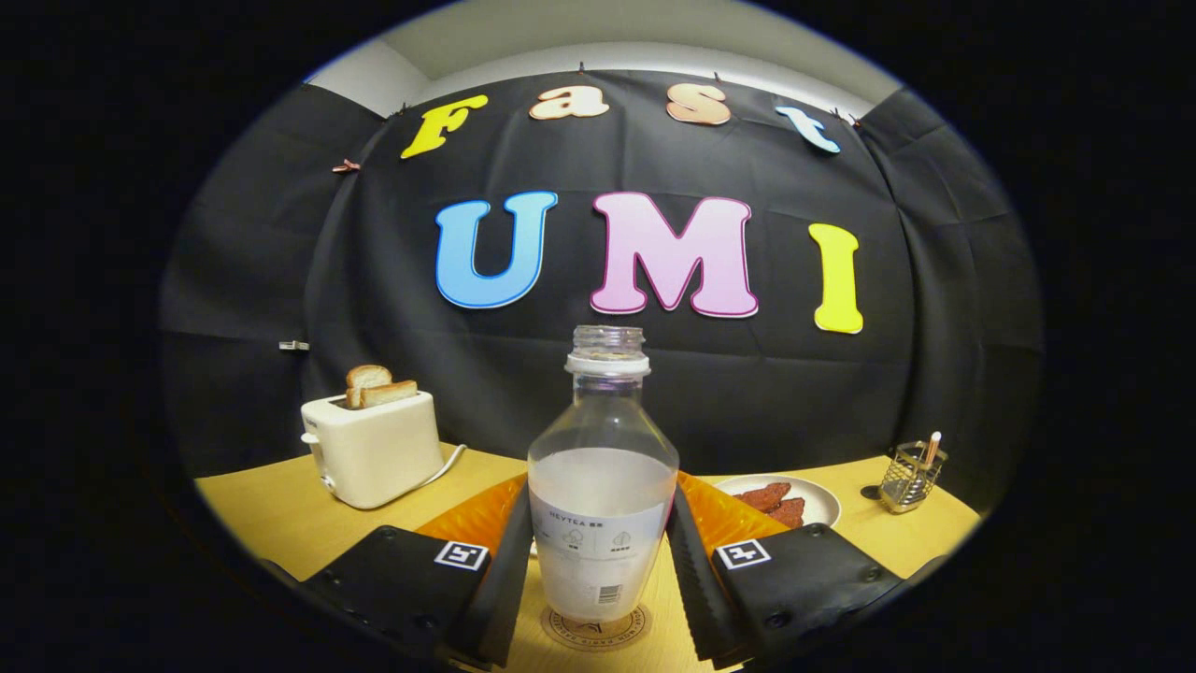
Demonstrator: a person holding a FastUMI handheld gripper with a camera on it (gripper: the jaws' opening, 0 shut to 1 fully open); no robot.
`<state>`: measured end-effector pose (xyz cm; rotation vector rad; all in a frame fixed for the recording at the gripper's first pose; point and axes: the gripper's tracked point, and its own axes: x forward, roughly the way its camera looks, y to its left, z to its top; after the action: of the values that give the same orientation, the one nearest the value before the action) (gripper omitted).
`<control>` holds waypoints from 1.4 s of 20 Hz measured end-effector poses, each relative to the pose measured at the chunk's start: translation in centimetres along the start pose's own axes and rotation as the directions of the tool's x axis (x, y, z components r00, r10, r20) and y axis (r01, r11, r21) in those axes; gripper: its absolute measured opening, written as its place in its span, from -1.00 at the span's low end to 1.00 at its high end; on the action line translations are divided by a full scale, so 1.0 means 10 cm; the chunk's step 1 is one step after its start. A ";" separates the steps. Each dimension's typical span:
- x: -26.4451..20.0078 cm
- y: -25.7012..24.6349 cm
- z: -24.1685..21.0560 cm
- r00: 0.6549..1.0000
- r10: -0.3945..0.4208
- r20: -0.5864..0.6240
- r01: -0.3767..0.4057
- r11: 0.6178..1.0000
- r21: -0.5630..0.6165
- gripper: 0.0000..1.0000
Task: Take the bottle from table, then pour the juice into the cup, finally place the bottle on the coaster
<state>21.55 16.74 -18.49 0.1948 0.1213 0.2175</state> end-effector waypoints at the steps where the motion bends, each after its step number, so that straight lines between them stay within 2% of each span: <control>1: 0.02 -0.03 -0.09 1.000 -0.011 -0.009 0.011 1.000 -0.006 0.46; 7: 0.11 -0.04 -0.52 0.998 -0.031 -0.057 0.030 0.999 -0.020 0.48; 18: 0.19 -0.02 -0.69 0.995 -0.057 -0.077 0.057 0.998 -0.008 0.51; 21: 0.18 0.02 -0.74 0.995 -0.040 -0.095 0.041 0.999 0.008 0.55; 23: 0.17 0.01 -0.76 0.994 -0.040 -0.103 0.043 0.999 0.019 0.88; 24: 0.17 -0.03 -0.77 0.993 -0.052 -0.108 0.053 0.998 0.013 0.99; 28: 0.12 -0.07 -0.75 0.992 -0.064 -0.109 0.066 0.998 0.012 0.96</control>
<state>21.80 17.69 -26.04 0.1938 0.2373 0.1626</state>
